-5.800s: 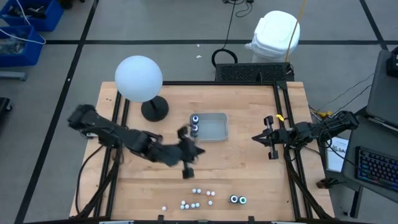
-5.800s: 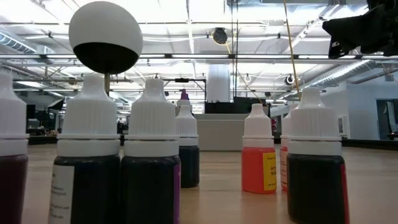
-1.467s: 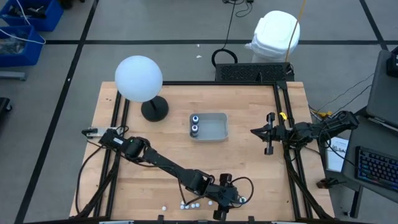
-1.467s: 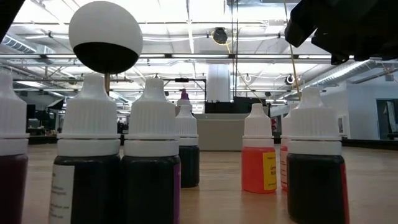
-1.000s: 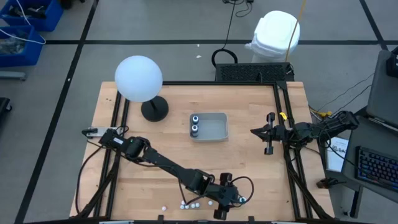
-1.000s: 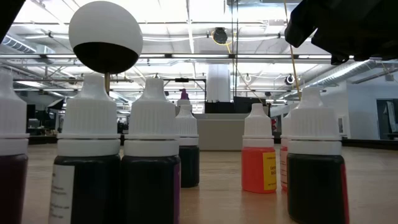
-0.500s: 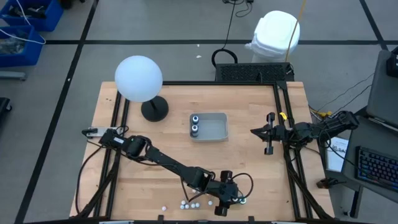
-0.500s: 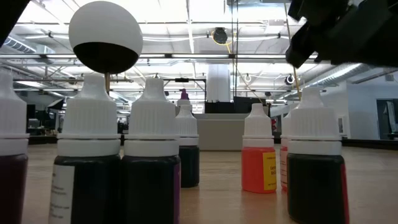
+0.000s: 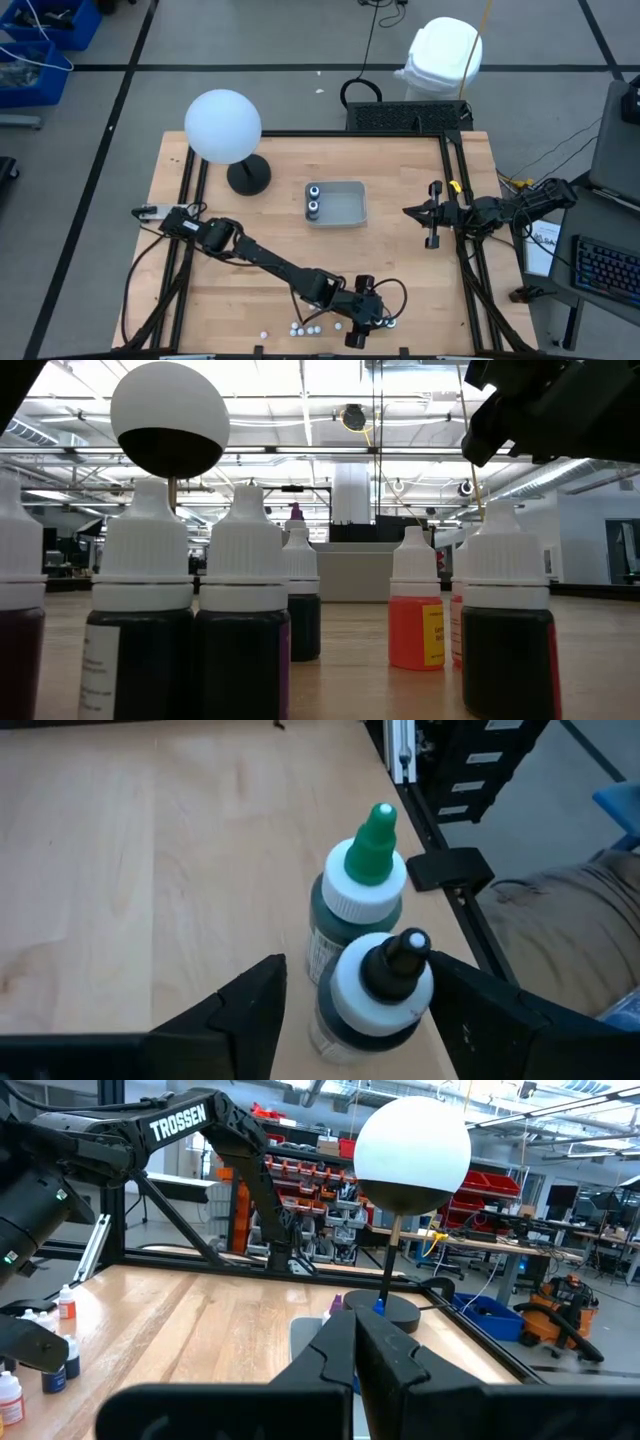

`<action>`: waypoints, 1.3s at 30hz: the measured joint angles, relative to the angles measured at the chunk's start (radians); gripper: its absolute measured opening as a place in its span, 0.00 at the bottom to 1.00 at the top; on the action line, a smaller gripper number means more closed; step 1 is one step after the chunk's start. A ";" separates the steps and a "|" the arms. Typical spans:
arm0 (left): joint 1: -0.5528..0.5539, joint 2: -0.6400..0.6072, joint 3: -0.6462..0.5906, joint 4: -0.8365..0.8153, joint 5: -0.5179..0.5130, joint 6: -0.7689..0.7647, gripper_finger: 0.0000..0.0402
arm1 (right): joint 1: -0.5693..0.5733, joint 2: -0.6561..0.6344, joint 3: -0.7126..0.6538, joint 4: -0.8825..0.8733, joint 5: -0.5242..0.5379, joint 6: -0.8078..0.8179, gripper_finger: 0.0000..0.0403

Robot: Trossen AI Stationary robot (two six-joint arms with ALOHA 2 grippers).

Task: Pick & Place food coloring
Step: Put the large black food coloring bottle into the gray bin

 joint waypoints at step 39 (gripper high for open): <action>-0.069 -0.294 0.000 -0.377 -0.364 0.131 0.31 | 0.000 0.002 0.000 -0.015 0.000 -0.011 0.00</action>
